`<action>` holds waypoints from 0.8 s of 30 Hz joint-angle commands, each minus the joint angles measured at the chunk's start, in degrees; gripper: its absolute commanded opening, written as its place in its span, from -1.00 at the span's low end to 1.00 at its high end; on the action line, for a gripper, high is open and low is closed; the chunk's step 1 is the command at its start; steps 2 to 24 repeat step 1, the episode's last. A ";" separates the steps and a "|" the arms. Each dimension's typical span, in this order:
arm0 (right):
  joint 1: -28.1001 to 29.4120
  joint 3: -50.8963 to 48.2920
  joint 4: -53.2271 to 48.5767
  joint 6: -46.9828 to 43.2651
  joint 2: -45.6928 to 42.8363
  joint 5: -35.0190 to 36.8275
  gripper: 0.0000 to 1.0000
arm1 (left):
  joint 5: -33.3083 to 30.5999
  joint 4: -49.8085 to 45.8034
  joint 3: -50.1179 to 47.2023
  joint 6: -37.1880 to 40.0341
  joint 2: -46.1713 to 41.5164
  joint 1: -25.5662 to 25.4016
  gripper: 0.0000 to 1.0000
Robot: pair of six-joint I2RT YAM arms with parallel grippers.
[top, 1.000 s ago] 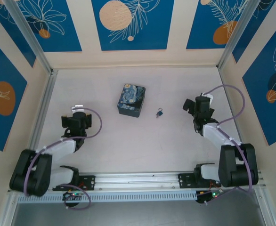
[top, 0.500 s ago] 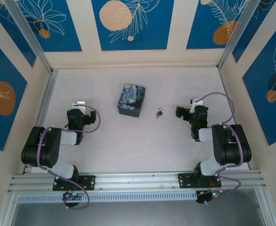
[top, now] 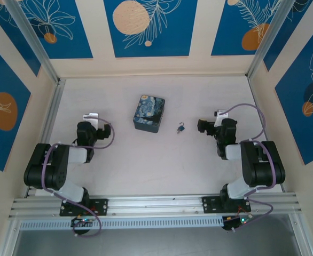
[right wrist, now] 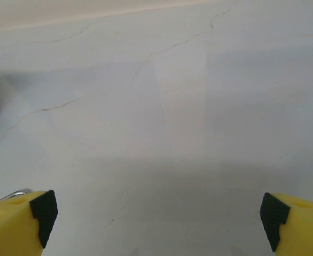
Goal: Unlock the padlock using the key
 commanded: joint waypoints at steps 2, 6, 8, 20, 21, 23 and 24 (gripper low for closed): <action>-0.34 1.16 1.18 -1.86 -0.28 -2.56 0.98 | 1.39 2.33 -0.17 1.31 -0.36 0.63 1.00; -0.34 1.16 1.18 -1.86 -0.28 -2.56 0.98 | 1.39 2.33 -0.17 1.31 -0.36 0.63 1.00; -0.34 1.16 1.18 -1.86 -0.28 -2.56 0.98 | 1.39 2.33 -0.17 1.31 -0.36 0.63 1.00; -0.34 1.16 1.18 -1.86 -0.28 -2.56 0.98 | 1.39 2.33 -0.17 1.31 -0.36 0.63 1.00; -0.34 1.16 1.18 -1.86 -0.28 -2.56 0.98 | 1.39 2.33 -0.17 1.31 -0.36 0.63 1.00; -0.34 1.16 1.18 -1.86 -0.28 -2.56 0.98 | 1.39 2.33 -0.17 1.31 -0.36 0.63 1.00; -0.34 1.16 1.18 -1.86 -0.28 -2.56 0.98 | 1.39 2.33 -0.17 1.31 -0.36 0.63 1.00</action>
